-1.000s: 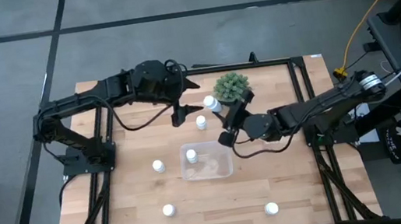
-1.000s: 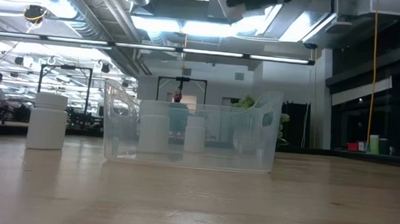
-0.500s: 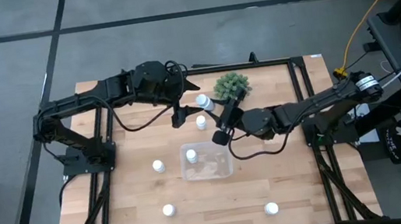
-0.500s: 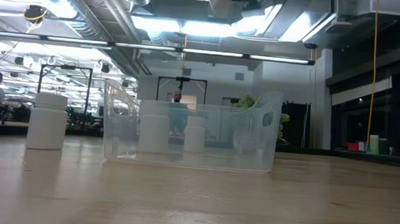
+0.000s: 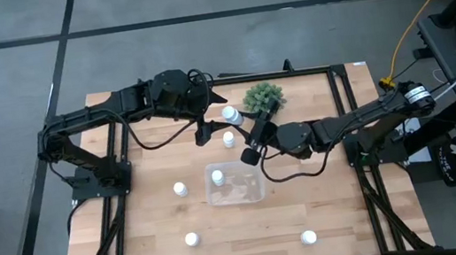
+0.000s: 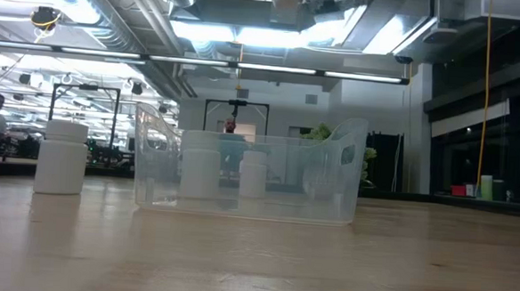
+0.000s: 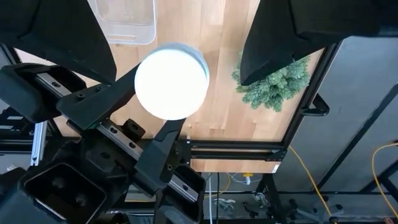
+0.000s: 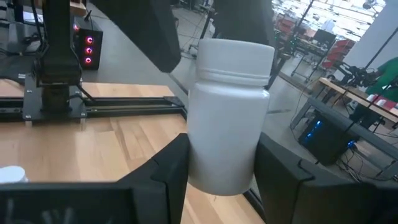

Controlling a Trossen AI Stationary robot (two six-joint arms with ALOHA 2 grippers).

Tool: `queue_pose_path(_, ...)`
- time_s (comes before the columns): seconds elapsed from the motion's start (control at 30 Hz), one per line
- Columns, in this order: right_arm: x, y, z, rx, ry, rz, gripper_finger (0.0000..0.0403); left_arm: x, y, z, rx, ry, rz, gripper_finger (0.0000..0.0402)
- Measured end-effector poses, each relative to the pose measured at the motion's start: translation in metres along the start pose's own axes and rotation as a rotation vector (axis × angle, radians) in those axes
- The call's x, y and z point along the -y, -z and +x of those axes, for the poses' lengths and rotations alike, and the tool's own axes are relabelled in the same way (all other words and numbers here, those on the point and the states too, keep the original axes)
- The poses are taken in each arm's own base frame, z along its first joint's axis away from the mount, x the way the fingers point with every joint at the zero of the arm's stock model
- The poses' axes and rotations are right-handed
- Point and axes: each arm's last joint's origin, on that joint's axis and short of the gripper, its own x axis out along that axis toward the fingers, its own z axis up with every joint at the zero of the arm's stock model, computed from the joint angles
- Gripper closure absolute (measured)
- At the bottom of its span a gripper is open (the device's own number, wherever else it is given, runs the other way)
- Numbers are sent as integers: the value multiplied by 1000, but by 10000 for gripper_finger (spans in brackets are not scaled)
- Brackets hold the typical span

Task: Pick and place pill bottles into a basket
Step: Put the white medicine bottle into the transparent bin

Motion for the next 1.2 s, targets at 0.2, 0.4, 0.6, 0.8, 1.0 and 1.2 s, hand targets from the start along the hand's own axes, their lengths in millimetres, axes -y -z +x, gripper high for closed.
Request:
queue_pose_path(0.2, 1, -5, 0, 41, 0, -4, 254, 0, 1, 2, -7, 0, -1, 73)
queue_pose_path(0.4, 2, -5, 1, 44, 4, -5, 254, 0, 1, 3, -7, -3, -8, 102)
queue_pose_path(0.6, 3, -4, 2, 37, -6, -2, 254, 0, 1, 3, -5, 2, -8, 125)
queue_pose_path(0.8, 3, -4, 3, 39, -14, -2, 254, 3, 0, 3, 2, 34, 0, 147)
queue_pose_path(1.0, 4, -4, 4, 39, -28, -1, 254, 4, 0, 3, 2, 53, 12, 187)
queue_pose_path(1.2, 4, -3, 5, 37, -31, -3, 254, 5, 0, 3, -1, 18, 26, 240)
